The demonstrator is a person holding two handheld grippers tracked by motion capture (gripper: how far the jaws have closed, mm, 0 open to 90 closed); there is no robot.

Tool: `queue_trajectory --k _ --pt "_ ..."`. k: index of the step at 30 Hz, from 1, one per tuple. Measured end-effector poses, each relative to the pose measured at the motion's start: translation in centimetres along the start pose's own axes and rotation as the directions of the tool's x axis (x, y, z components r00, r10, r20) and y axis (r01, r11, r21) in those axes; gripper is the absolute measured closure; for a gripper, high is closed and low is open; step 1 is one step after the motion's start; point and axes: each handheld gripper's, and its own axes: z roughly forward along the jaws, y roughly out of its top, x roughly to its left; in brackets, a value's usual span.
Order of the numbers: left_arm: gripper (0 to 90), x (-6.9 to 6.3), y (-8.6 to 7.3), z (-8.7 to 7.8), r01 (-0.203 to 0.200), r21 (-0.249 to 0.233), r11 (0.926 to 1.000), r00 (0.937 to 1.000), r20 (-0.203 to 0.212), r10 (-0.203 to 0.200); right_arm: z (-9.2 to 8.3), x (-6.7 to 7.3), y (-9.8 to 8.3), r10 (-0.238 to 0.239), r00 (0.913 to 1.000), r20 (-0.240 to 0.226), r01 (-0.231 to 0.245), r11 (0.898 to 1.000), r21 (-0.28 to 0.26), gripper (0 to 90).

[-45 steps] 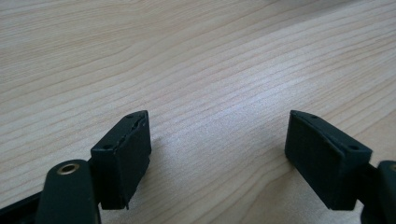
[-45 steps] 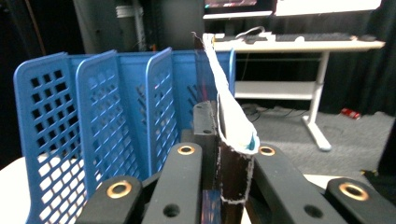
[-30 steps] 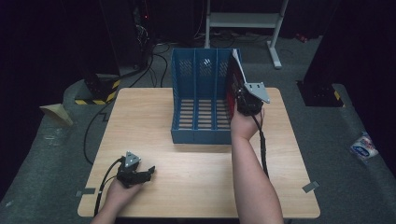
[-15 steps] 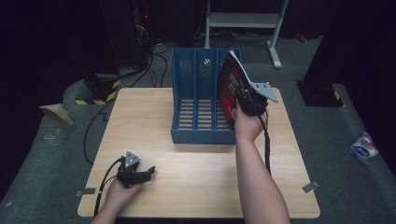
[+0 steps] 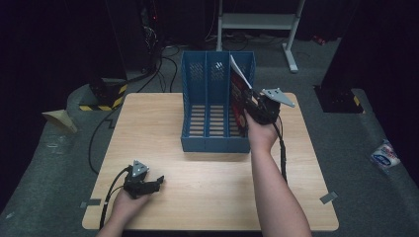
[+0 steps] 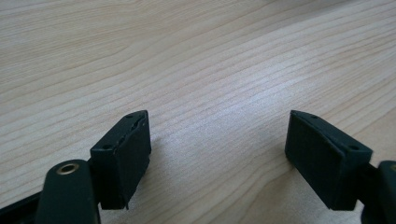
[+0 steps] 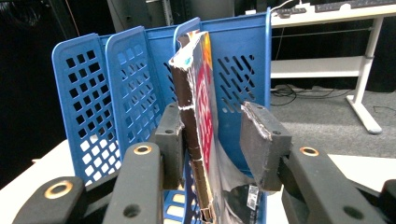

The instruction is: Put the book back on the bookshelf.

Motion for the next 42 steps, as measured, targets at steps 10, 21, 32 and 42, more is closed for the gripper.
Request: queue_trajectory --k 10,21,32,42 --pt "22.7 0.0 0.0 0.0 0.0 0.0 1.0 1.0 0.0 0.0 1.2 1.1 -1.9 -0.059 0.9983 0.003 0.059 0.995 0.082 62.2" --pt "22.7 0.0 0.0 0.0 0.0 0.001 1.0 1.0 -0.001 0.0 2.5 2.2 -2.9 -0.079 0.9968 -0.008 0.08 0.991 0.103 64.9" --pt "22.7 0.0 0.0 0.0 -0.002 0.0 1.0 1.0 -0.002 0.002 3.5 2.3 -2.9 -0.054 0.9984 -0.017 0.056 0.992 0.109 70.3" --pt "22.7 0.0 0.0 0.0 -0.001 -0.001 1.0 1.0 -0.001 0.001 2.3 1.6 -1.6 -0.067 0.9961 0.057 0.063 0.996 0.066 86.5"
